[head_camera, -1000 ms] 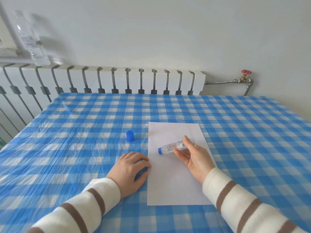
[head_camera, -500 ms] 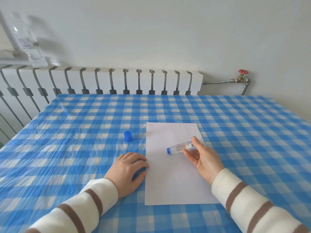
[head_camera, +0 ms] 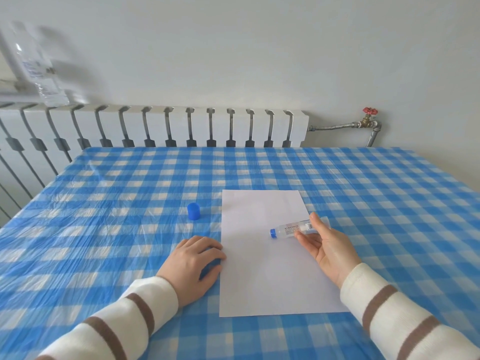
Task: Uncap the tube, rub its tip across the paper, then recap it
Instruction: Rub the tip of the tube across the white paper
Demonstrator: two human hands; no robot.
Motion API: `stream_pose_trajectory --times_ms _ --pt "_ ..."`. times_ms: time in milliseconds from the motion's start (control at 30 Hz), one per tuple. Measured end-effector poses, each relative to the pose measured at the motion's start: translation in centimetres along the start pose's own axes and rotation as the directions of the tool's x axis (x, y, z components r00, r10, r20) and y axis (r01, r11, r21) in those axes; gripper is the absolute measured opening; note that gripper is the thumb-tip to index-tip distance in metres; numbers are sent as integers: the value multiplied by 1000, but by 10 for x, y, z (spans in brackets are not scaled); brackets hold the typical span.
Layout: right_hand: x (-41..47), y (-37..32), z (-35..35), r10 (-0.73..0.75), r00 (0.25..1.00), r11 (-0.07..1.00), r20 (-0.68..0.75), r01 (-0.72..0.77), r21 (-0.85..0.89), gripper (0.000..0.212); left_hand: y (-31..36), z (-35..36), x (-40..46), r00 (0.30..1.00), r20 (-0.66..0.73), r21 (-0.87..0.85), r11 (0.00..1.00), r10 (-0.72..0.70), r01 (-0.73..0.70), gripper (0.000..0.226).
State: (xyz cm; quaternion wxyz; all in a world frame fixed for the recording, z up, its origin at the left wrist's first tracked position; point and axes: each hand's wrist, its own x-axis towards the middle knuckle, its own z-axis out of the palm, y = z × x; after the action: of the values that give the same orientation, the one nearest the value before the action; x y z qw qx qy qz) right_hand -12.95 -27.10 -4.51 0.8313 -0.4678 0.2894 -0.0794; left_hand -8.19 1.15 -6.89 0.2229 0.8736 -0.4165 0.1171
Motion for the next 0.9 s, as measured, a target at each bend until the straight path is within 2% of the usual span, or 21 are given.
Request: stream_pose_trajectory --times_ms 167,333,900 --pt "1 -5 -10 -6 999 1000 -41 7 21 38 0 -1 0 1000 4 -2 1000 -17 17 14" --pt "1 -9 -21 -13 998 1000 -64 14 18 43 3 -2 1 1000 20 -5 1000 -23 23 30" --pt "1 -26 -51 -80 990 997 -116 81 3 38 4 -4 1 997 58 13 999 -49 48 32"
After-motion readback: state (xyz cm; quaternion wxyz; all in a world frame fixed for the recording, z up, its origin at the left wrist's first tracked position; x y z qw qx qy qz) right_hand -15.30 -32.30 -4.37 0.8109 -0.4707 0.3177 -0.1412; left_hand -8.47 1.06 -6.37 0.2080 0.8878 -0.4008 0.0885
